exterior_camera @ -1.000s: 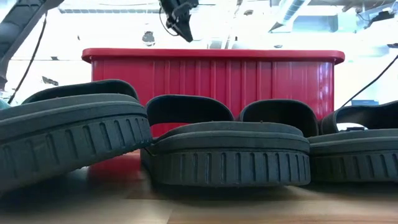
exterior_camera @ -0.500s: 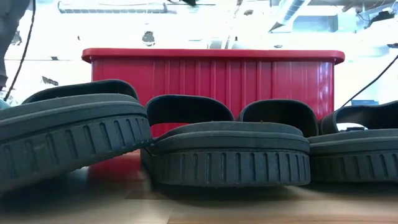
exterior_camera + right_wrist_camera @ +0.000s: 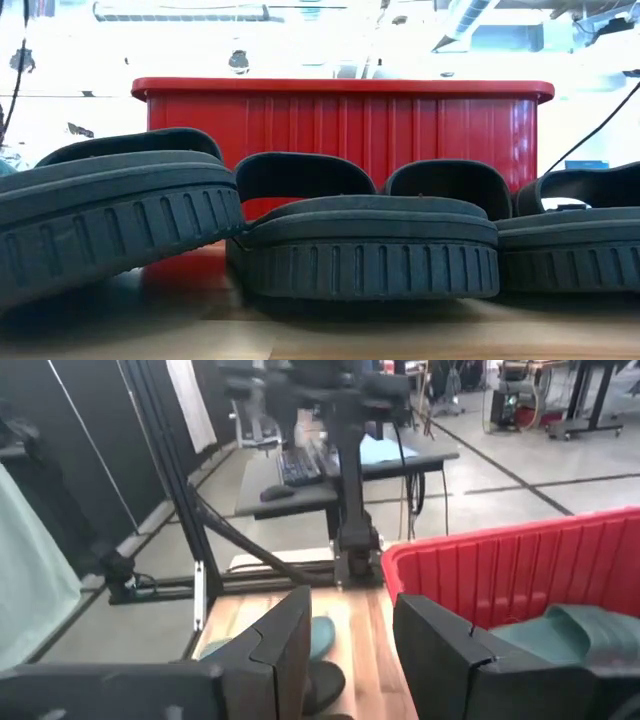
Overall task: Pick and place slides into bin
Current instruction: Put the green slide into the red bin
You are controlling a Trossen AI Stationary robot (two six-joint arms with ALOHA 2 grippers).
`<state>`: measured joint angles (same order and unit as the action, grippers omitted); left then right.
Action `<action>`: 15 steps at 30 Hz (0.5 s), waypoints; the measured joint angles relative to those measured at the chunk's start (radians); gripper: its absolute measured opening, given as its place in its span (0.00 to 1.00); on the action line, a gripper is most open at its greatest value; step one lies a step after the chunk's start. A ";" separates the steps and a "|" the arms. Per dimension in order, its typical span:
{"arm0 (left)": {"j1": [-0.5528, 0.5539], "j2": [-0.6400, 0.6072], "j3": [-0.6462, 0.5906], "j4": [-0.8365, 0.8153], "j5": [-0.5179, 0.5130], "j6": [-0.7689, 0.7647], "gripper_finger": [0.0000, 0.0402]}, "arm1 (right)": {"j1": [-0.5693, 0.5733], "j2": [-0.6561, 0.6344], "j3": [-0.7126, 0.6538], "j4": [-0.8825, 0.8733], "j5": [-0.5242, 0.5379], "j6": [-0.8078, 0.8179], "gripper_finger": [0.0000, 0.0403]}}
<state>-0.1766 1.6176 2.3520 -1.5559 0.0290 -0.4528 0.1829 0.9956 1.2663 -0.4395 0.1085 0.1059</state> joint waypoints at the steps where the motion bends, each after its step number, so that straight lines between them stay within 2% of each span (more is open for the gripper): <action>1: -0.026 -0.009 0.000 0.014 0.018 -0.009 0.32 | 0.000 0.012 0.001 0.014 -0.002 0.001 0.33; 4: -0.107 -0.030 0.000 0.010 0.002 -0.027 0.32 | 0.000 0.038 0.001 0.026 -0.013 0.024 0.33; 10: -0.271 -0.078 0.000 -0.003 -0.180 -0.031 0.32 | 0.000 0.133 0.001 0.169 -0.071 0.027 0.33; 15: -0.398 -0.108 0.000 -0.016 -0.274 -0.035 0.32 | 0.000 0.215 0.000 0.313 -0.117 0.018 0.33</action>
<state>-0.5750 1.5099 2.3520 -1.5719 -0.2447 -0.4877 0.1829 1.2110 1.2667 -0.1267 -0.0083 0.1242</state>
